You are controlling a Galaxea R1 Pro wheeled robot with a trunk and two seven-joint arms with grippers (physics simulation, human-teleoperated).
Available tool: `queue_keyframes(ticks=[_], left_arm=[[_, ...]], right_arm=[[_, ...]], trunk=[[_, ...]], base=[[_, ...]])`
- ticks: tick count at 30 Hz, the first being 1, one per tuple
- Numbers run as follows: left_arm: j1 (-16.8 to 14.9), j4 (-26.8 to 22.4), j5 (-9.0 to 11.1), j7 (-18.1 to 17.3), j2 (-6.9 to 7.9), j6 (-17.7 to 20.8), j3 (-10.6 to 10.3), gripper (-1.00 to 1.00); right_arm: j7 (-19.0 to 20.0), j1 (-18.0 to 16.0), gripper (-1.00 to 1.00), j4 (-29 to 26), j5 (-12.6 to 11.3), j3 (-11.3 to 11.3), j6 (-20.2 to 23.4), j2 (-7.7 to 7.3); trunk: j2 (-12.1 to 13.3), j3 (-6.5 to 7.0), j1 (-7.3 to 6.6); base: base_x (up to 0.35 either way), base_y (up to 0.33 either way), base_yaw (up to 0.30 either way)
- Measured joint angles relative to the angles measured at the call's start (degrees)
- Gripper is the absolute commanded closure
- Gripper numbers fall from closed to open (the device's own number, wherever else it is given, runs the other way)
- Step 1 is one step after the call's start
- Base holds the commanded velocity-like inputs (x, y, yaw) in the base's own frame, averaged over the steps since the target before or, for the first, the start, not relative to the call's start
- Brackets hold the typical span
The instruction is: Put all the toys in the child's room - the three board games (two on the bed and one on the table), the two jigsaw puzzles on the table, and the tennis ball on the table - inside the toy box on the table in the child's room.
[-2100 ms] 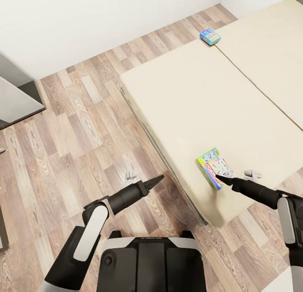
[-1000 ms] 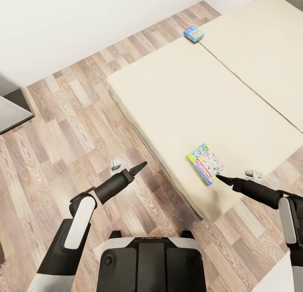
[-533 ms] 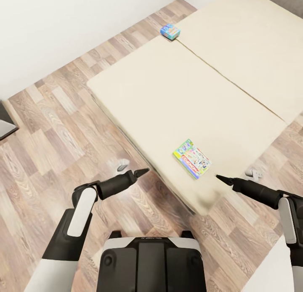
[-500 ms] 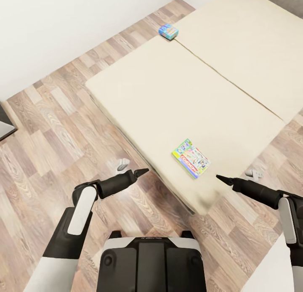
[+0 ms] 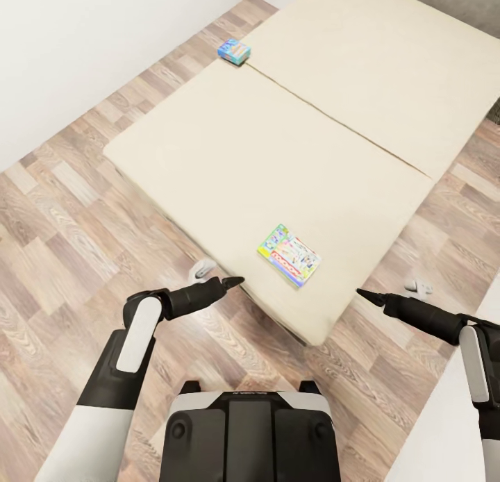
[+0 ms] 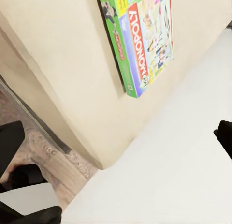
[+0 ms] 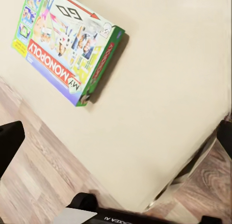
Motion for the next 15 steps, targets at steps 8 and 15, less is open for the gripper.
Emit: queue_keyframes(ticks=[8, 15], left_arm=[[-0.44, -0.61, 0.02, 0.35, 0.04, 0.23, 0.12, -1.0], [-0.57, -2.11, 0.05, 0.45, 0.07, 0.3, 0.16, -1.0]], right_arm=[[-0.03, -0.01, -1.0, 0.04, 0.01, 0.0, -0.03, 0.0], [-0.03, -0.01, -1.0, 0.07, 0.03, 0.01, -0.04, 0.05]], trunk=[[0.0, 0.0, 0.0], [0.0, 0.0, 0.0]], base=[[0.0, 0.0, -0.117], [0.0, 0.0, -0.041]])
